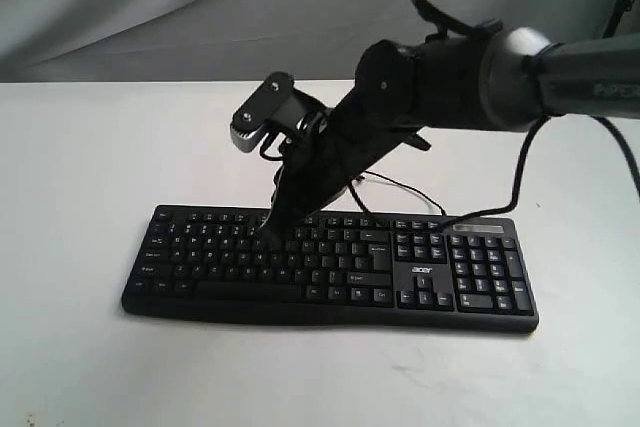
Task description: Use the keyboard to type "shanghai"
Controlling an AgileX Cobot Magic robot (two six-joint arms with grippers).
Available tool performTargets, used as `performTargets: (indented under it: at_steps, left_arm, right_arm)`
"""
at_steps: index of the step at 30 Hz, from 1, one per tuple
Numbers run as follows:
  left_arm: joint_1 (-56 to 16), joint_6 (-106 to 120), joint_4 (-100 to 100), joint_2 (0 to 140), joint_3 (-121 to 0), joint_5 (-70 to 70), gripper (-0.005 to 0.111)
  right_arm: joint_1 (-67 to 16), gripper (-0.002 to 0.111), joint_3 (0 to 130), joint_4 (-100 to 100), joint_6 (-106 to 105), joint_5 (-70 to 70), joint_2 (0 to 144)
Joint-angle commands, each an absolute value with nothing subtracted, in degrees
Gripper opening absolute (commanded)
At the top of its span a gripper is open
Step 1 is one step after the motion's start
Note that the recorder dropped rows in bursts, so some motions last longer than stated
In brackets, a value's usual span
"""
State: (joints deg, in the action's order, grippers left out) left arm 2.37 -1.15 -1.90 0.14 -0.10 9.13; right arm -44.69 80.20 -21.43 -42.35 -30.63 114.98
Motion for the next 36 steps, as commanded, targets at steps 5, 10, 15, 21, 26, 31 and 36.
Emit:
performTargets:
  at_steps: [5, 10, 15, 21, 26, 31, 36]
  left_arm:
    - [2.00, -1.31, -1.90, 0.00, 0.00, 8.79, 0.000]
    - [2.00, -1.31, -1.90, 0.00, 0.00, 8.79, 0.000]
    - [2.00, -1.31, -1.90, 0.00, 0.00, 8.79, 0.000]
    - [2.00, -1.31, -1.90, 0.00, 0.00, 8.79, 0.000]
    - [2.00, -1.31, -1.90, 0.00, 0.00, 8.79, 0.000]
    - [2.00, -1.31, -1.90, 0.00, 0.00, 8.79, 0.000]
    - [2.00, -1.31, -1.90, 0.00, 0.00, 8.79, 0.000]
  right_arm:
    - [-44.59, 0.000, 75.14, -19.42, -39.32, -31.00, 102.79]
    - [-44.59, 0.000, 64.73, -19.42, -36.70, -26.07, 91.62]
    - [-44.59, 0.000, 54.81, -17.05, -27.01, -26.39, 79.67]
    - [-44.59, 0.000, 51.46, -17.05, -26.73, -26.61, 73.12]
    - [-44.59, 0.000, 51.46, -17.15, -26.73, -25.47, 72.25]
    - [-44.59, 0.000, 51.46, -16.35, -27.15, -20.56, 72.25]
    - [-43.43, 0.000, 51.46, -15.03, -25.45, -8.00, 71.26]
